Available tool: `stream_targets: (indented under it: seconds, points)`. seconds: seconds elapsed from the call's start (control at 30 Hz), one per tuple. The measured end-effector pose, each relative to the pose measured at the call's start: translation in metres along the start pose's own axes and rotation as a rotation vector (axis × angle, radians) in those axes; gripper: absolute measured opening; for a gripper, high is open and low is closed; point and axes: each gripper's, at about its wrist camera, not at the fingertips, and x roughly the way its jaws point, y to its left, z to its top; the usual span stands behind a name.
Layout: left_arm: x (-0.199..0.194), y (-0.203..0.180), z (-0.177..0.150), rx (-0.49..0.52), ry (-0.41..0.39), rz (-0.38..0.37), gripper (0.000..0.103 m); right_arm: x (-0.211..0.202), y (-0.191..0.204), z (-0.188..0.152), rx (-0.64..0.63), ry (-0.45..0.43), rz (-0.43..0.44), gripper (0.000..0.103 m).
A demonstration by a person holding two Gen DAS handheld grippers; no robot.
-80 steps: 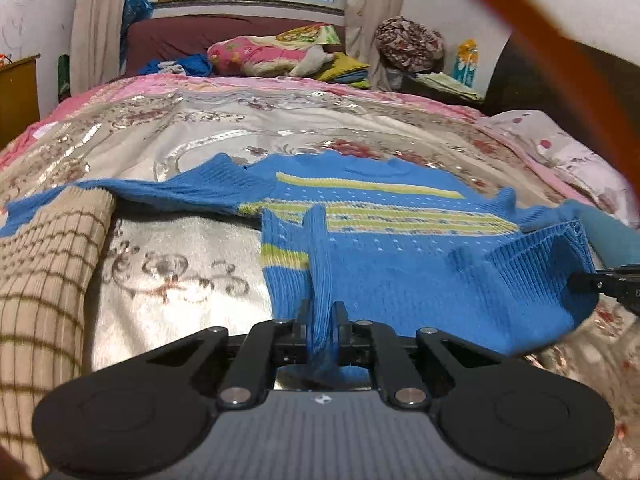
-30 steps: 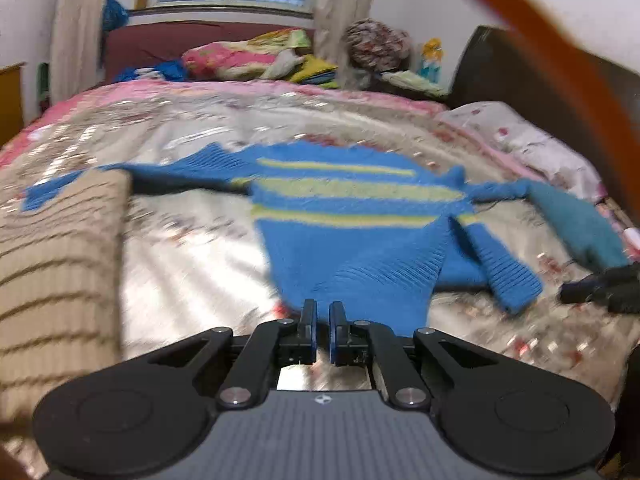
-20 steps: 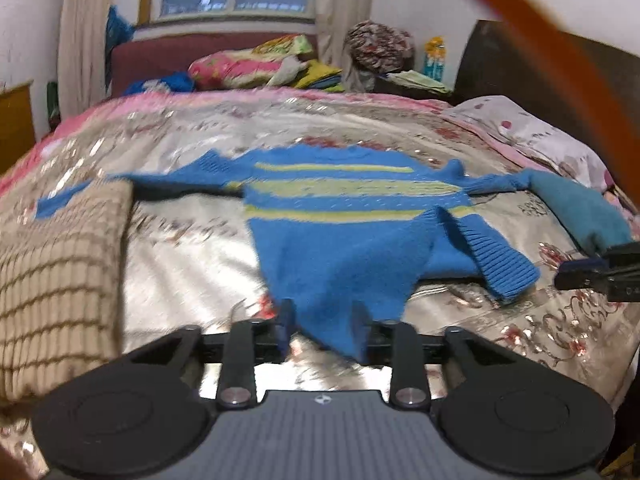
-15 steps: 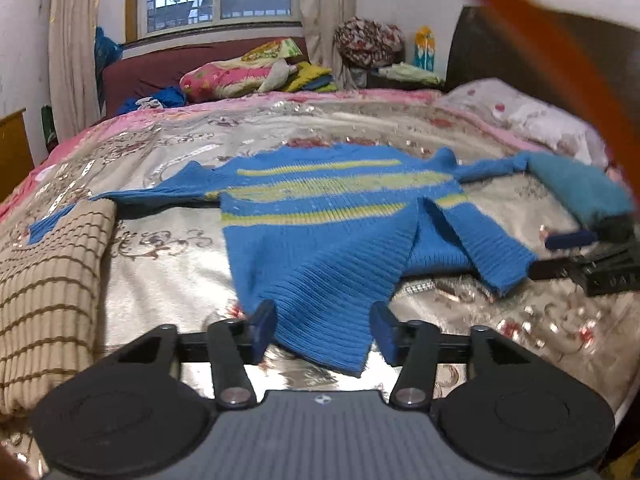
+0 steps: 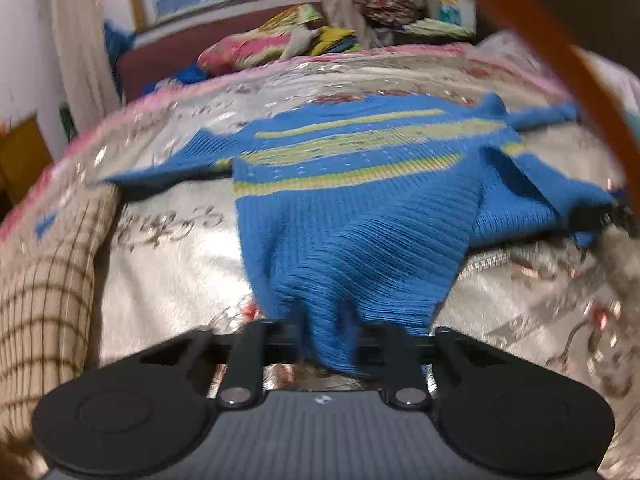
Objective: Fold small clothes
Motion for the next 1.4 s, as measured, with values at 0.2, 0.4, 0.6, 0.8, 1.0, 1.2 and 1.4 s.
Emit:
stream_targets:
  seconds: [0.2,0.4,0.6,0.8,1.0,1.2,1.4]
  points:
    - [-0.036,0.028,-0.001,-0.060,-0.015,-0.026,0.011,-0.045,-0.001,-0.004,-0.081,-0.027,0.078,0.008]
    - [-0.064,0.051,-0.016,-0.125,0.022,-0.097,0.011,-0.076,-0.004,-0.017,-0.222,-0.005,0.132,0.005]
    - [-0.050,0.048,-0.021,-0.292,0.062,-0.187,0.029,-0.069,-0.009,-0.024,-0.179,0.035,0.072,0.015]
    - [-0.028,0.031,-0.025,-0.406,0.087,-0.209,0.042,-0.067,-0.014,-0.037,0.005,0.044,0.102,0.028]
    - [-0.019,0.024,-0.028,-0.527,0.082,-0.187,0.054,-0.054,-0.045,-0.053,0.347,0.073,0.198,0.034]
    - [-0.011,0.020,-0.026,-0.626,0.065,-0.189,0.060,-0.045,-0.071,-0.065,0.618,0.053,0.274,0.041]
    - [-0.002,0.017,-0.023,-0.672,0.050,-0.197,0.047,-0.032,-0.075,-0.070,0.780,0.061,0.373,0.042]
